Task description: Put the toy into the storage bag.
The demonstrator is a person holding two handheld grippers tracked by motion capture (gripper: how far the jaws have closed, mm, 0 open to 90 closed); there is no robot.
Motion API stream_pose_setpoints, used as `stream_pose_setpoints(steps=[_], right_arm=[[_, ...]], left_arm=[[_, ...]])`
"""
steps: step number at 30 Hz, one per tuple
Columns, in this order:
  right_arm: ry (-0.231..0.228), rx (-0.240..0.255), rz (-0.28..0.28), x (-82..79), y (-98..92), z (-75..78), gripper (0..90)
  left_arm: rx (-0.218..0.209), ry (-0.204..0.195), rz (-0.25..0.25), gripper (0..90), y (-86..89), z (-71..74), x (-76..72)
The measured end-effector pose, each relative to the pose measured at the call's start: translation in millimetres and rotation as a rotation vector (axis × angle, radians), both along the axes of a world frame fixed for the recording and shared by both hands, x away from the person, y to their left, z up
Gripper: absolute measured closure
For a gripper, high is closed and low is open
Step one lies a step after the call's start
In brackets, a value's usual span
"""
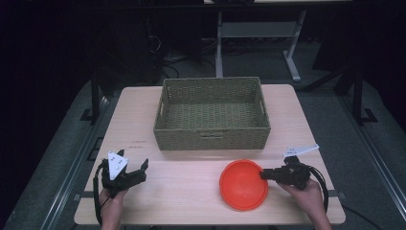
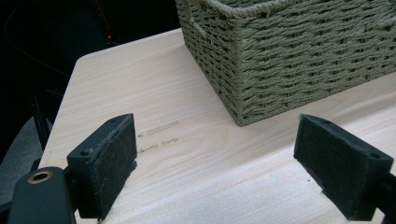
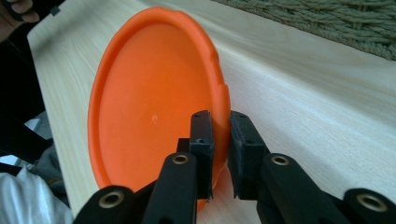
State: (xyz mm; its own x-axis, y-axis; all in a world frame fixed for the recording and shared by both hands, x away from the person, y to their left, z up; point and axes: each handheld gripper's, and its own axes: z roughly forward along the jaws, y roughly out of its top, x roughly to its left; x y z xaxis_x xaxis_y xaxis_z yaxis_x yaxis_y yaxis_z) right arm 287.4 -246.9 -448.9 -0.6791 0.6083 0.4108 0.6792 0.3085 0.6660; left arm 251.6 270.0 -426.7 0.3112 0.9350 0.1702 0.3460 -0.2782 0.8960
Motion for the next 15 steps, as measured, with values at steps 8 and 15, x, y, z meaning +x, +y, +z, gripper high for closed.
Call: stream_pose_setpoints(steps=[8,15], right_arm=[[-0.052,-0.021,0.001,-11.7,10.0,21.8,82.1],[-0.086,-0.043,0.017,-18.5,20.8,42.1,82.3]], left_arm=[[-0.002,-0.006,0.009,12.7,1.4,0.6,-1.3],[0.001,-0.007,0.014,12.7,3.6,1.3,-1.6]])
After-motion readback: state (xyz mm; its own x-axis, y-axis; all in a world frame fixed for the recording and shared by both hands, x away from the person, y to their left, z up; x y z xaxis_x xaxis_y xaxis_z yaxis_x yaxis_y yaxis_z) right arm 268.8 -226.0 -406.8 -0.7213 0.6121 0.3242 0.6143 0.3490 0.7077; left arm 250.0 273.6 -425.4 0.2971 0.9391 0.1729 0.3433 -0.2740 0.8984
